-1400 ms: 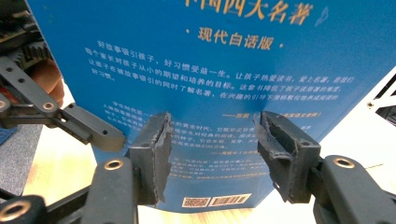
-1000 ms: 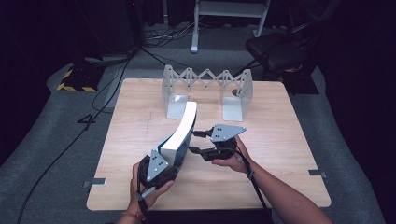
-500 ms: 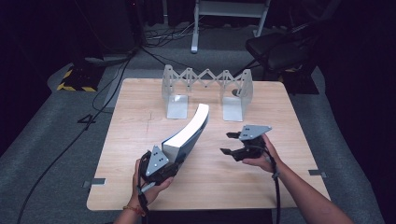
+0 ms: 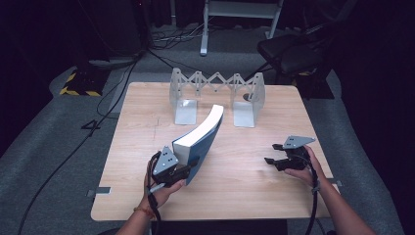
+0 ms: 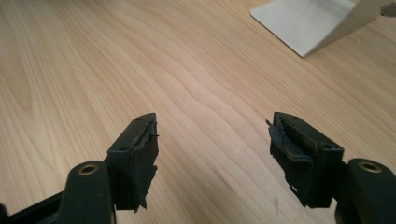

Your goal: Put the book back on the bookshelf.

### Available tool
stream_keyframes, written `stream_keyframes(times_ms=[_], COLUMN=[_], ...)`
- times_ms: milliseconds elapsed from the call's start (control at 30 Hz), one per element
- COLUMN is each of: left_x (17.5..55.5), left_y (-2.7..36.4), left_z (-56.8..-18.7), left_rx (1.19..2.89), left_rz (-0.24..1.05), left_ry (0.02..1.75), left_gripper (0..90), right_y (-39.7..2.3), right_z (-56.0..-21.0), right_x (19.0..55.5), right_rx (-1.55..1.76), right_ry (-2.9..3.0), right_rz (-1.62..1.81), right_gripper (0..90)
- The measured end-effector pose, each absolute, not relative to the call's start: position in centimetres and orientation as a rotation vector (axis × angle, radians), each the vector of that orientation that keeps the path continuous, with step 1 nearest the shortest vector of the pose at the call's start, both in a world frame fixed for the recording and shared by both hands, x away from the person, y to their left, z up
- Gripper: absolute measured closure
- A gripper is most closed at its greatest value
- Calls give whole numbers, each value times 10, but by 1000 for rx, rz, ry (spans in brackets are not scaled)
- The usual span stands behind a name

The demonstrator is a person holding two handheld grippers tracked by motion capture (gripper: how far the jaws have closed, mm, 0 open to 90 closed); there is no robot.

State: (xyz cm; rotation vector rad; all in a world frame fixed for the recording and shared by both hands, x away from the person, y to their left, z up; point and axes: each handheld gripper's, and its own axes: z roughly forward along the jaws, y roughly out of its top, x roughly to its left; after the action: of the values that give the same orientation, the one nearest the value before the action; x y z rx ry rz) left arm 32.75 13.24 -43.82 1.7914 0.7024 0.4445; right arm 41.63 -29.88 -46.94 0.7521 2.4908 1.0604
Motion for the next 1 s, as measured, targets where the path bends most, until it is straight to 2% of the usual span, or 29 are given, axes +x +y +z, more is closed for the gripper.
stream_keyframes(times_ms=[600, 800, 1000], left_x=[363, 366, 365], left_y=[49, 35, 38], left_z=[-438, -438, -436], left_rx=[1835, 1834, 1859], left_rz=[225, 159, 122], left_ry=[468, 422, 383], left_gripper=[600, 599, 599], right_y=[-342, -343, -337], right_z=[-480, -485, -486], right_x=[401, 402, 402], right_rx=[865, 853, 828], right_ry=[2451, 2474, 2498], right_rz=[1077, 1084, 1092], right_gripper=[319, 316, 313])
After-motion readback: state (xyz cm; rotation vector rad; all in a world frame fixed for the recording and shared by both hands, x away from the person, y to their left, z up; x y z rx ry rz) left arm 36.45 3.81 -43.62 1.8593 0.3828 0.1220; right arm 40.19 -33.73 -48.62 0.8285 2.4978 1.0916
